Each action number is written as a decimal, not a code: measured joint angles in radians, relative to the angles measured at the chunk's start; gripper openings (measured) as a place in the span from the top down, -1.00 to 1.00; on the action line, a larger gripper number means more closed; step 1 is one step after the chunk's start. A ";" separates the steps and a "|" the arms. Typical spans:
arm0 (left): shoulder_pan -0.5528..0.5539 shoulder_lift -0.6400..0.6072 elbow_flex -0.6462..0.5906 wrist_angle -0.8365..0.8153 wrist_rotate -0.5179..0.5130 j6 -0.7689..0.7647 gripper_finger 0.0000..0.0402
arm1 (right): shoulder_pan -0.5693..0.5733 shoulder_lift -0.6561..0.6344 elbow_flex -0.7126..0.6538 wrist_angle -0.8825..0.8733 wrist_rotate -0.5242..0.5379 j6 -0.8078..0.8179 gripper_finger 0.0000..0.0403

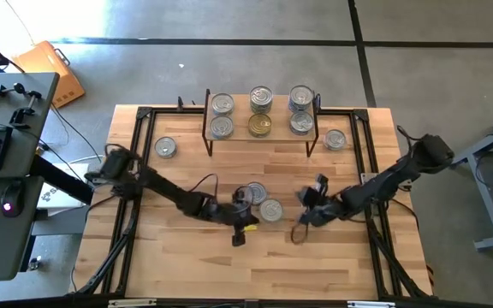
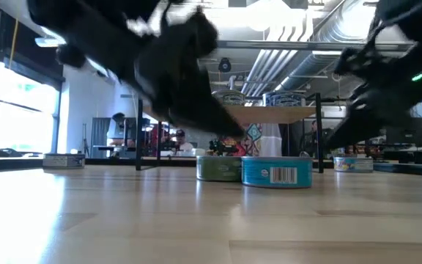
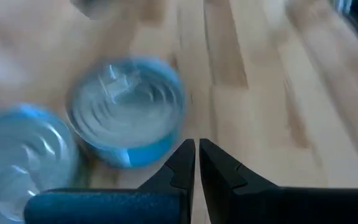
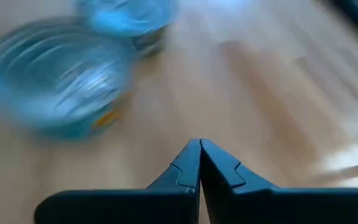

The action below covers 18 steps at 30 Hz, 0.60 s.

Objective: Stack canned seafood by type on shelf
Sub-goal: Stack the yellow tuna can on top of the other yellow tuna can on the shelf

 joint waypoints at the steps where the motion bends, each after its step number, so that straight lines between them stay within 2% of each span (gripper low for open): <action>1: 0.012 0.019 0.000 -0.003 0.031 -0.014 0.92 | -0.027 0.001 -0.019 0.066 0.014 -0.001 1.00; 3: 0.031 0.049 -0.001 -0.001 0.047 -0.057 0.92 | -0.072 0.001 -0.040 0.199 -0.013 -0.047 1.00; 5: 0.047 0.067 -0.001 0.007 0.042 -0.078 0.92 | -0.108 0.000 -0.043 0.269 -0.121 -0.116 1.00; 7: 0.059 0.079 -0.001 0.033 0.039 -0.080 0.92 | -0.137 0.000 -0.036 0.275 -0.222 -0.142 1.00; 10: 0.067 0.080 -0.001 0.061 0.039 -0.080 0.92 | -0.154 0.000 -0.024 0.274 -0.315 -0.143 1.00; 15: 0.073 0.079 0.000 0.071 0.031 -0.080 0.92 | -0.145 0.008 -0.024 0.279 -0.422 -0.166 1.00; 18: 0.073 0.079 0.000 0.071 0.007 -0.072 0.92 | -0.122 0.044 -0.024 0.317 -0.443 -0.196 1.00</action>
